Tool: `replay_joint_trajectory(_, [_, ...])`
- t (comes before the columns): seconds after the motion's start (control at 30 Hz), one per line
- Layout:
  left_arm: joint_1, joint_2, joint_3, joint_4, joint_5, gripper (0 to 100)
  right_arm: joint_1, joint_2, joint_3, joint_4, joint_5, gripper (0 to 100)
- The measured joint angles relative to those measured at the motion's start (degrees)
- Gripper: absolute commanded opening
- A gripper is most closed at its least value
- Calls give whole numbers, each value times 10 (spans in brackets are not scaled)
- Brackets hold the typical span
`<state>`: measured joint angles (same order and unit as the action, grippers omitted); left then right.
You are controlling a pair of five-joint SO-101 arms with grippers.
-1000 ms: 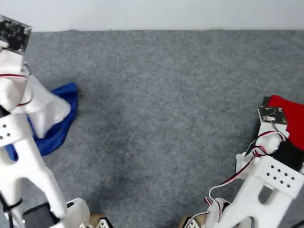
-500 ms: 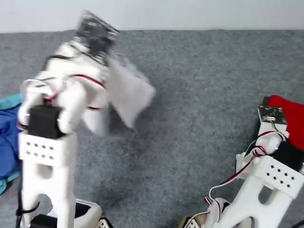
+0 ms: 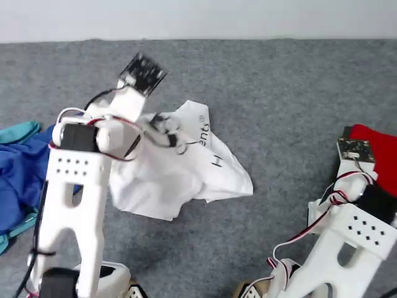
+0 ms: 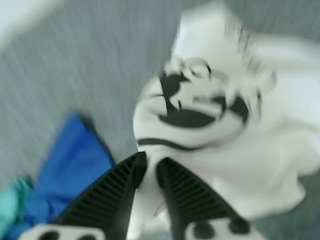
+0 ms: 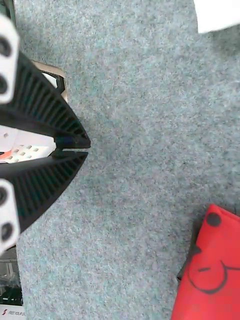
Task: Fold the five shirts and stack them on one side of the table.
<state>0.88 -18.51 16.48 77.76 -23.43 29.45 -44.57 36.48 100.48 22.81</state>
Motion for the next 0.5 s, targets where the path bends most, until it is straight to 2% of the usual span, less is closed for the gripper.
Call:
replay_joint_trajectory(0.07, [-39, 37, 32, 0, -29, 182, 0, 0, 0, 0, 0, 9])
replay_joint_trajectory(0.27, [-114, 84, 16, 16, -43, 193, 0, 0, 0, 0, 0, 9])
replay_joint_trajectory(0.37, [-117, 86, -40, 62, -47, 189, 0, 0, 0, 0, 0, 9])
replay_joint_trajectory(0.5, [-87, 86, -122, 156, -47, 187, 0, 0, 0, 0, 0, 9])
